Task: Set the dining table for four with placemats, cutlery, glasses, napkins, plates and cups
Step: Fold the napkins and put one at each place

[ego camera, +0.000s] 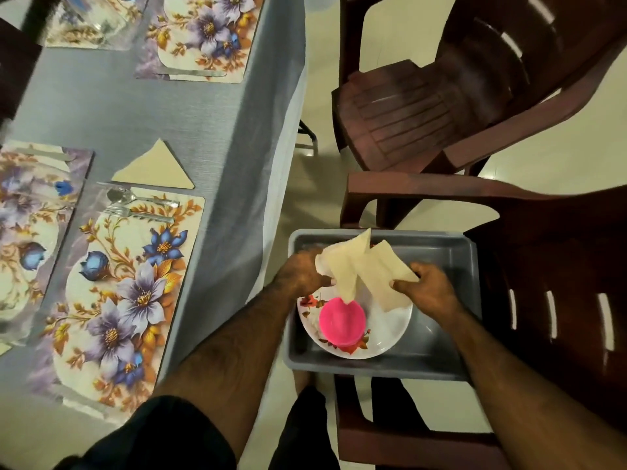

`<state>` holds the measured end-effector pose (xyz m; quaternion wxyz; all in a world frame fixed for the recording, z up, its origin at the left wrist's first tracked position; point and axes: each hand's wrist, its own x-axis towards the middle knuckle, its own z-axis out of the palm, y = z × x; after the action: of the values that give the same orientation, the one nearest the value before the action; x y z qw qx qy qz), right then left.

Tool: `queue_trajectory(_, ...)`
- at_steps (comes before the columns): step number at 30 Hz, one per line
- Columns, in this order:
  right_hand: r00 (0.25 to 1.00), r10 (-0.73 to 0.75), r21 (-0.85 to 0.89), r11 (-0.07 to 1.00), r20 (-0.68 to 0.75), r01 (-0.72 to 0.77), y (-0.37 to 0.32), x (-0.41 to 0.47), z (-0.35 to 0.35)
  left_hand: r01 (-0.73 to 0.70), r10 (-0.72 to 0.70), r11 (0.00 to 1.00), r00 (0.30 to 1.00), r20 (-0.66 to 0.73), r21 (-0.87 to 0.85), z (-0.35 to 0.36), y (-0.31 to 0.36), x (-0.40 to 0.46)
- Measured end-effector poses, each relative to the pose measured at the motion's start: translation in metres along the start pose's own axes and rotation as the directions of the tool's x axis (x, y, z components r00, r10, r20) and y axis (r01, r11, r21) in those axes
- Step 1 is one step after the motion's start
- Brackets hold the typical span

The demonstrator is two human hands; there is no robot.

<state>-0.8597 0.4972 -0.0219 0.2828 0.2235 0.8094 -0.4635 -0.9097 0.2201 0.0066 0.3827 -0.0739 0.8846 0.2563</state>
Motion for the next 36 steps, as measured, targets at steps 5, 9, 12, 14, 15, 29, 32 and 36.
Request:
queue_trajectory(5,0.982,0.003,0.303,0.951,0.187,-0.060,-0.047,-0.047,-0.001,-0.006,0.001,0.998,0.997,-0.077,-0.056,-0.005,-0.021,-0.049)
queue_trajectory(9,0.888,-0.099,0.573,0.795,0.449,-0.201,-0.110,-0.102,0.013,-0.060,-0.023,0.838,0.989,-0.146,-0.542,-0.044,-0.019,-0.151)
queue_trajectory(12,0.774,-0.174,0.601,0.738,0.609,-0.307,-0.160,-0.143,0.037,-0.006,-0.112,0.428,0.992,-0.059,-0.904,-0.065,-0.031,-0.223)
queue_trajectory(14,0.696,-0.219,0.568,0.758,0.684,-0.320,-0.193,-0.178,0.059,0.016,-0.121,0.261,0.992,-0.017,-0.965,-0.073,-0.054,-0.269)
queue_trajectory(15,0.666,-0.234,0.553,0.770,0.709,-0.318,-0.205,-0.193,0.069,0.024,-0.129,0.192,0.992,-0.001,-0.981,-0.073,-0.065,-0.286)
queue_trajectory(29,0.539,-0.260,0.176,0.963,0.801,0.203,-0.243,-0.440,0.349,-0.434,-0.520,0.041,0.760,-0.390,-0.900,-0.006,-0.351,-0.588)
queue_trajectory(32,0.462,-0.261,0.085,0.926,0.847,0.367,-0.246,-0.498,0.403,-0.410,-0.663,0.184,0.619,-0.421,-0.893,0.012,-0.402,-0.660)
queue_trajectory(36,0.267,-0.399,0.132,0.735,0.877,0.665,-0.267,-0.558,0.477,-0.426,-0.778,0.295,0.413,-0.474,-0.855,0.023,-0.454,-0.733)
